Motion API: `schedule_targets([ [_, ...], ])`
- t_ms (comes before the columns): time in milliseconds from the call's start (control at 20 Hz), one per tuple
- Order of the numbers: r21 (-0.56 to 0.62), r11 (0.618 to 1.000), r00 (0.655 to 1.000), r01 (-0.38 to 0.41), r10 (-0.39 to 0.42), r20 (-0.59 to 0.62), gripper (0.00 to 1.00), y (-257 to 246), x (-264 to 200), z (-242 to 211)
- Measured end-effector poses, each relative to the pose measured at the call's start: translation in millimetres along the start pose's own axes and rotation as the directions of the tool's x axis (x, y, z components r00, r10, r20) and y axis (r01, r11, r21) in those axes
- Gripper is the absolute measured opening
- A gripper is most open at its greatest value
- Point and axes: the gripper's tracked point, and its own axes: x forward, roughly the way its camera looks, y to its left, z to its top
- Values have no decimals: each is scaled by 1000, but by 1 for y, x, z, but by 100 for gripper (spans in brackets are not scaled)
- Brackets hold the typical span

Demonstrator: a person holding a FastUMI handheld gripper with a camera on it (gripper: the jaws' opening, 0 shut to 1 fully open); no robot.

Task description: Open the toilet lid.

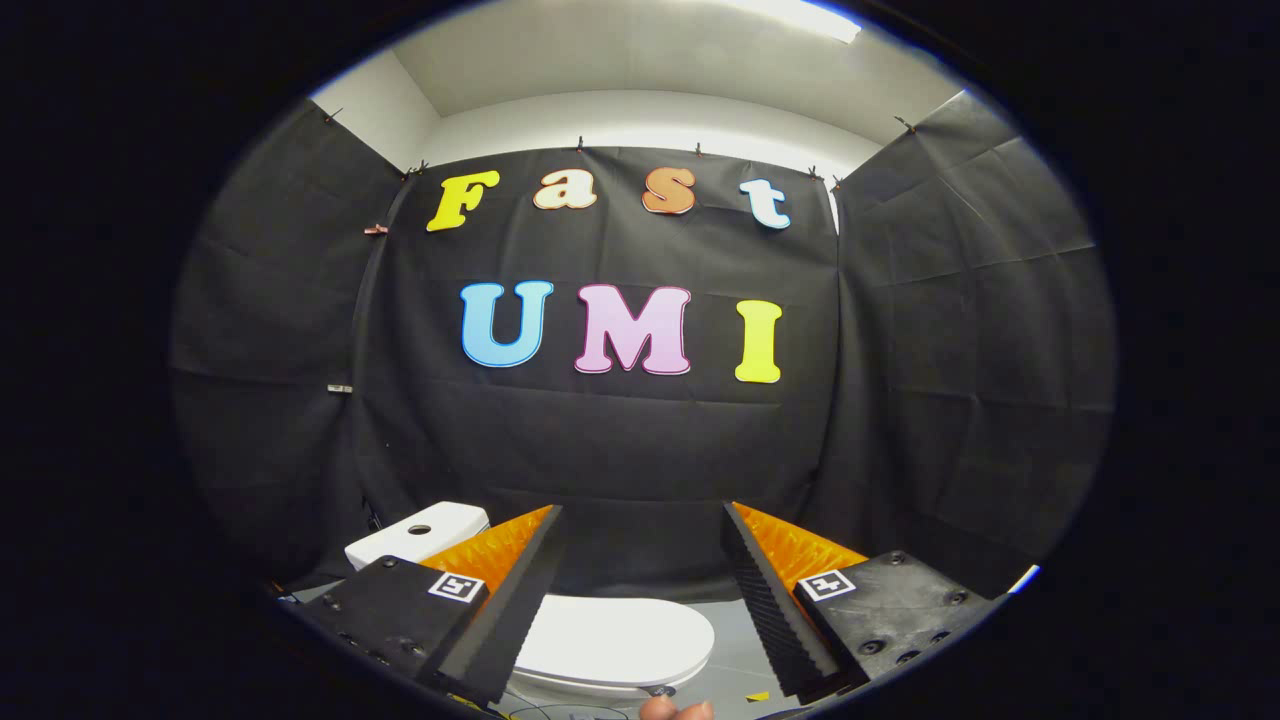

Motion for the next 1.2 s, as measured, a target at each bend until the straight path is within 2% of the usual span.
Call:
schedule_targets([
  [250, 27, 1000, 1000, 12, -12, 14, 98, -12, 14, -10],
  [450, -7, 999, 998, 37, -37, 55, 98, -31, 27, -30],
  [900, -61, 998, 999, 29, -31, -35, 98, -61, 54, -155],
  [1050, -60, 998, 997, -10, 5, -78, 98, -61, 57, -195],
  [1200, -6, 997, 986, -74, 72, -152, 98, -53, 60, -238],
])
